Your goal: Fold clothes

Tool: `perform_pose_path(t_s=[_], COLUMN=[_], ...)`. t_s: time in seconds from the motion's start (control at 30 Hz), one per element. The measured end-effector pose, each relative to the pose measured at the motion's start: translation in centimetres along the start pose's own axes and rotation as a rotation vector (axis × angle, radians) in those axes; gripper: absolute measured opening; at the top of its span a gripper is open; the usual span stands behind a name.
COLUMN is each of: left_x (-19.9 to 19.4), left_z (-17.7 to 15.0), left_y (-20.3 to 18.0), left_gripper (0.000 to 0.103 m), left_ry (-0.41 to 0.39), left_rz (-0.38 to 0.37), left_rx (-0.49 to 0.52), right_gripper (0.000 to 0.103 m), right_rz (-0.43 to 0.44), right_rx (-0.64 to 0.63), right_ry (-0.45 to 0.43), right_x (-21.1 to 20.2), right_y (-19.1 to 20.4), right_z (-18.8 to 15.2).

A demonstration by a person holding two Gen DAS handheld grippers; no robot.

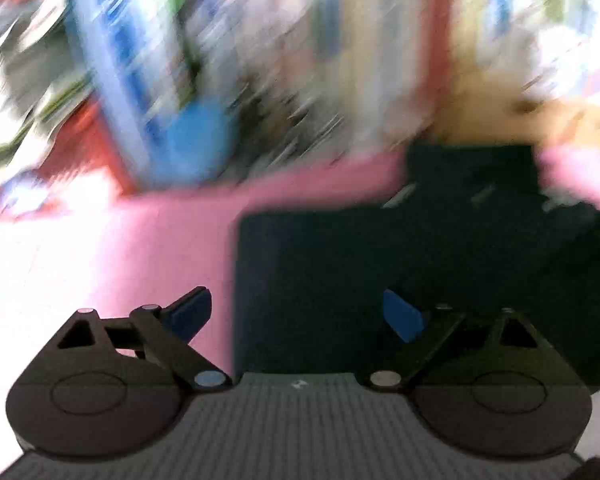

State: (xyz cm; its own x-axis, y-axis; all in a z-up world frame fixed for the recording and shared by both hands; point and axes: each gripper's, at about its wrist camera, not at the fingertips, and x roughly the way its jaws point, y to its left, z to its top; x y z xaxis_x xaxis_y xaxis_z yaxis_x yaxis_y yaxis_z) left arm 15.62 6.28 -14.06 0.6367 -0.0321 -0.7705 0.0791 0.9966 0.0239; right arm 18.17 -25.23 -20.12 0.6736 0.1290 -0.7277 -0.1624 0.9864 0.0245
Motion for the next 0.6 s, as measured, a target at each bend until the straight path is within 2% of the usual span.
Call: perform_pose_path(t_s=[0.03, 0.07, 0.13, 0.2, 0.27, 0.3, 0.33, 0.4, 0.5, 0.6], left_x=[0.2, 0.7, 2.7, 6.0, 9.6, 11.3, 12.8, 14.0, 14.9, 15.1], left_z=[1.1, 2.1, 3.5, 4.6, 5.0, 5.2, 5.4, 5.6, 5.8, 5.7], left_y=[-1.0, -2.2, -5.2, -8.0, -9.4, -9.4, -9.2, -7.7, -6.6, -6.2], left_gripper=[0.094, 0.094, 0.093, 0.082, 0.071, 0.071, 0.072, 0.086, 0.099, 0.103], left_ry=[-0.019, -0.038, -0.054, -0.029, 0.024, 0.053, 0.077, 0.069, 0.078, 0.071], left_rz=[-0.051, -0.092, -0.111, -0.078, -0.002, 0.040, 0.067, 0.056, 0.043, 0.039], left_rx=[0.022, 0.050, 0.125, 0.203, 0.241, 0.238, 0.222, 0.139, 0.102, 0.116], right_gripper=[0.035, 0.022, 0.014, 0.012, 0.010, 0.009, 0.006, 0.006, 0.006, 0.006], right_rz=[0.005, 0.009, 0.018, 0.028, 0.029, 0.021, 0.020, 0.037, 0.040, 0.021], right_rx=[-0.018, -0.036, -0.072, -0.108, -0.132, -0.129, -0.117, -0.093, -0.115, -0.090], right_ry=[-0.005, -0.009, -0.019, -0.028, -0.019, 0.002, 0.009, -0.024, -0.068, -0.084], right_x=[0.7, 1.3, 2.6, 3.9, 5.7, 7.0, 8.2, 9.0, 9.8, 11.4], right_y=[0.4, 0.9, 1.8, 2.6, 3.3, 3.2, 3.0, 2.4, 2.4, 2.1], right_z=[0.7, 1.3, 2.7, 4.0, 5.1, 5.1, 5.1, 5.4, 5.4, 6.4])
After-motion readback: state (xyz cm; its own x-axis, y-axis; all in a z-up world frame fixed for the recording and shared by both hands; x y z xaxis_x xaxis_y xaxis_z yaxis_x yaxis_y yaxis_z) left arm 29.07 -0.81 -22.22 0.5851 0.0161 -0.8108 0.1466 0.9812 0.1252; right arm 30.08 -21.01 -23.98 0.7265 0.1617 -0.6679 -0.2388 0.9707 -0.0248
